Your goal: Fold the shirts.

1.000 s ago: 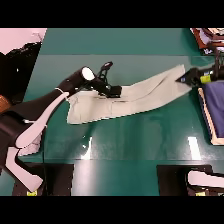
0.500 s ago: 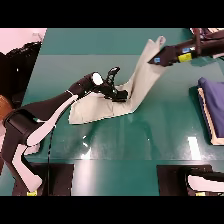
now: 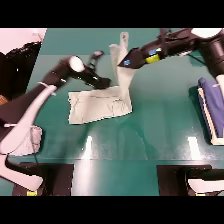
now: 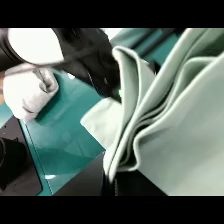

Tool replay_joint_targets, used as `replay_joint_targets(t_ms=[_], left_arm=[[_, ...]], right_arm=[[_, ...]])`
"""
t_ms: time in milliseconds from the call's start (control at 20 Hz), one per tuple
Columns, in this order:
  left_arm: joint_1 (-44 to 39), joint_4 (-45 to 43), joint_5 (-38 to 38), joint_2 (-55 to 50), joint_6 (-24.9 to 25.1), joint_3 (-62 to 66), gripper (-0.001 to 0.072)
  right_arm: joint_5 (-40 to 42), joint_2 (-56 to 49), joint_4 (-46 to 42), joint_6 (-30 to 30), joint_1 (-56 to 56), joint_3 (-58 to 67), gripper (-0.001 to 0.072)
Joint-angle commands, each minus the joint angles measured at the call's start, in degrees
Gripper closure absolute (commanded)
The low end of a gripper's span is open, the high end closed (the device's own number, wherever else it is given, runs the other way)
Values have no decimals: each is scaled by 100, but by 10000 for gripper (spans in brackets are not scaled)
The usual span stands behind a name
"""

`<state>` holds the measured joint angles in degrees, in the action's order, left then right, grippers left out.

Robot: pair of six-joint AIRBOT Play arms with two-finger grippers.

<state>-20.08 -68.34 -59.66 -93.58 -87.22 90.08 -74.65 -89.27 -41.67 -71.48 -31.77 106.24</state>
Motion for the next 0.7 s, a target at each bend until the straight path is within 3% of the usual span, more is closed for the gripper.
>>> replay_joint_targets(t_ms=[0,100,200,250,400,500,650], left_arm=[[955,-1388,-765,973,-44,2,680],[1497,-1543,-957,1493,-31,2,680],[1910,-1541,-994,1908,-26,2,680],[2041,-1539,-981,2055,-26,2,679],[2221,-1537,-994,2288,0,-2,679],[2218,-1519,-1025,2299,74,-4,680],[2218,-1303,-1047,2299,74,-26,679]], right_arm=[[831,-393,15,33,-879,55,695],[1370,-737,15,282,-1469,55,680],[1768,-1073,13,446,-1974,55,349],[1823,-1207,4,446,-2138,55,316],[1423,-1360,-55,446,-2199,55,343],[833,-1233,-70,444,-1897,52,406],[-94,-994,-966,168,-1147,48,406]])
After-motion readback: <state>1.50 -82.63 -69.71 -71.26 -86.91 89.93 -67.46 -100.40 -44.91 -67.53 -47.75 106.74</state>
